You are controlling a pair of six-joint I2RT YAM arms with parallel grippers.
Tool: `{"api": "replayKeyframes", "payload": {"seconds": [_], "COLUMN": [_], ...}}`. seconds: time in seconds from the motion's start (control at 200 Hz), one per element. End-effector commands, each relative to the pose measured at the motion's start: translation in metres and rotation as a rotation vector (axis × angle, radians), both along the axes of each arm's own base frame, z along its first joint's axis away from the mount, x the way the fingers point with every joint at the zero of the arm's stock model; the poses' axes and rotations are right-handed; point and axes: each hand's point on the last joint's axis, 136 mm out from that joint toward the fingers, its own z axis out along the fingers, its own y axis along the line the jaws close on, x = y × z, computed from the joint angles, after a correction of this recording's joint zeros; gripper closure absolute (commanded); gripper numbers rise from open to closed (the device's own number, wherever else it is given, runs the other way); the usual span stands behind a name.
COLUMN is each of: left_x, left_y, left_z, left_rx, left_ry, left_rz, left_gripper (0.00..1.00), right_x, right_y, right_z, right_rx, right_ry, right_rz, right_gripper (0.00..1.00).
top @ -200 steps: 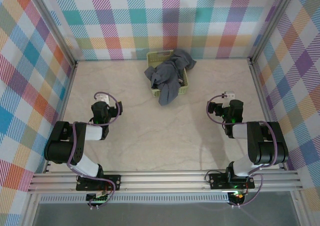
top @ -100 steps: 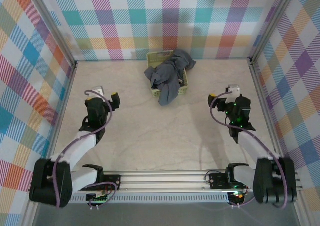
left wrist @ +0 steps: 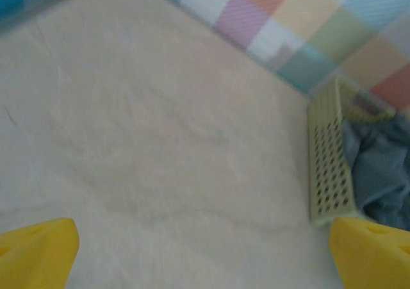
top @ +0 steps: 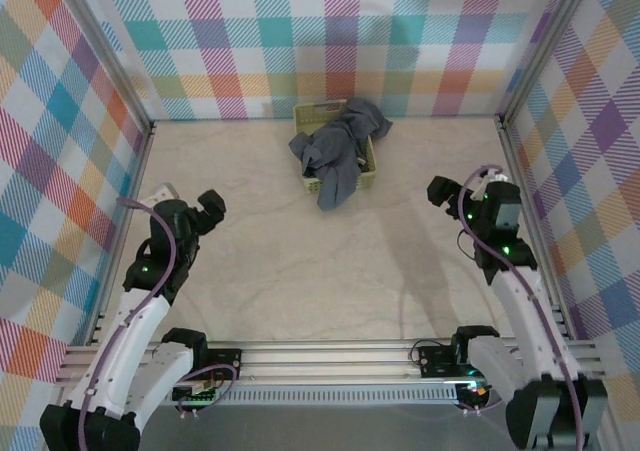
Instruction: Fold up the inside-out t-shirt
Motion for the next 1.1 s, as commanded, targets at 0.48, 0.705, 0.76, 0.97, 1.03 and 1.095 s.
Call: {"api": "replayKeyframes", "payload": {"seconds": [0.48,0.705,0.76,0.97,1.03,1.095], "left_x": [0.027,0.027,0.027,0.03,0.031,0.031], "left_y": [-0.074,-0.081,-0.083,-0.089,-0.091,-0.092], "left_z": [-0.052,-0.063,-0.065,-0.071,-0.073,-0.075], "left_rx": [-0.01,-0.021,-0.029,-0.052,-0.057,-0.06], "left_ry": [0.138,0.152,0.152,0.159,0.162,0.164], "left_rz": [-0.309,-0.344,-0.351,-0.373,-0.378,-0.382], "left_gripper": [0.0,0.0,0.0,0.0,0.0,0.0], "right_x": [0.149,0.194,0.203,0.227,0.233,0.24], "right_y": [0.167,0.222,0.232,0.262,0.265,0.265], "right_z": [-0.019,-0.054,-0.066,-0.112,-0.126,-0.139], "right_rx": [-0.17,-0.209,-0.215,-0.214,-0.222,-0.236], "right_ry": [0.179,0.236,0.258,0.331,0.351,0.372], "right_rz": [0.303,0.349,0.358,0.381,0.374,0.351], "right_gripper": [0.0,0.0,0.0,0.0,0.0,0.0]}}
